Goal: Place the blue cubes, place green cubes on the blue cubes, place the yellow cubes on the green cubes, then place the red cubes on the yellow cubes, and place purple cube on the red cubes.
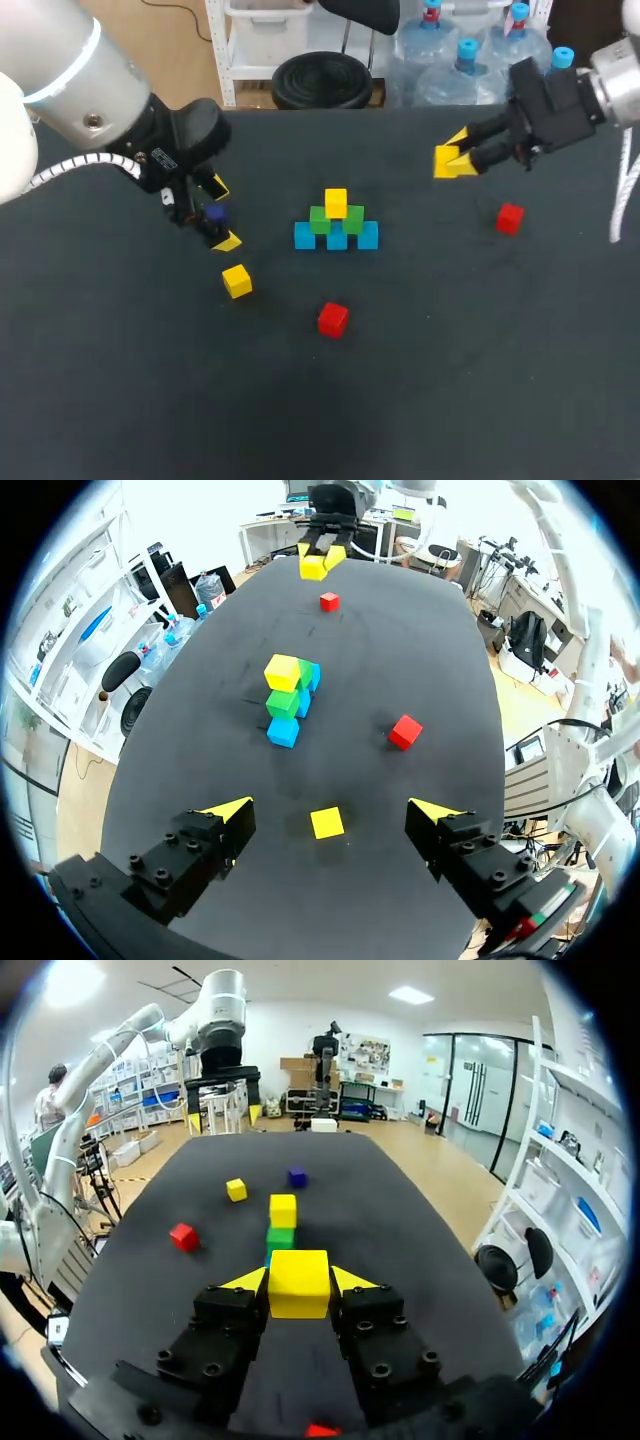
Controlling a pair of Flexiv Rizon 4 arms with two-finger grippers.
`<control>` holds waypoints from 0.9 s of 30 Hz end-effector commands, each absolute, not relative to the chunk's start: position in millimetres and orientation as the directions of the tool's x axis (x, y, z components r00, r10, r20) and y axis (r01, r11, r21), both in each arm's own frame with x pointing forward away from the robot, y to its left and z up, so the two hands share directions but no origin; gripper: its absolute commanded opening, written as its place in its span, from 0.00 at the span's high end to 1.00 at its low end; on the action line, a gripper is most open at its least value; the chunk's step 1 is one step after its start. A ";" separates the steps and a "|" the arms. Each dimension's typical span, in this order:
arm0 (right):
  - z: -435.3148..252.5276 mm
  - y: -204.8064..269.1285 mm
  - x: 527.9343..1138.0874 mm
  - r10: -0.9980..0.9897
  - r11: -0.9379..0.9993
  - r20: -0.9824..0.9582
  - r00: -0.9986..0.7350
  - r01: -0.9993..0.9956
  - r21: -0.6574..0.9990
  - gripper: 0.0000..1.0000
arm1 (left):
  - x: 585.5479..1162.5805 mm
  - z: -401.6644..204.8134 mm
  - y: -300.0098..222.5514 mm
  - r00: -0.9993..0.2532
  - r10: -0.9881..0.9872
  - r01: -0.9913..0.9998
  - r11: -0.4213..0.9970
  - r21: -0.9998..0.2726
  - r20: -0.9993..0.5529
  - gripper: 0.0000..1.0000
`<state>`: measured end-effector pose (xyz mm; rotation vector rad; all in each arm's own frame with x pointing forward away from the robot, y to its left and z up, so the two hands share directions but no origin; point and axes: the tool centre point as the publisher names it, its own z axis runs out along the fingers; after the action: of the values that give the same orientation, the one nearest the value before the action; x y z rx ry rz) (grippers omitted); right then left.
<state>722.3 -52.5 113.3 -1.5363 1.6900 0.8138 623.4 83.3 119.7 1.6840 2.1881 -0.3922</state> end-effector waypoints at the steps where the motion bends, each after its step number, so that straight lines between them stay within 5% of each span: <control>1: 104.9 -28.6 722.0 -0.562 0.096 -0.825 -0.052 -0.995 -0.003 1.00 | 623.7 119.8 83.4 -0.232 0.870 0.967 0.255 -0.005 -0.434 0.00; 27: 80.8 42.5 711.6 -0.543 0.057 -0.836 -0.078 -0.997 0.056 1.00 | 623.7 119.8 83.4 -0.232 0.870 0.967 0.255 -0.005 -0.434 0.00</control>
<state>707.7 36.0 85.8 -1.5519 1.6969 0.8995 623.4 83.3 119.7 1.6840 2.1881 -0.3922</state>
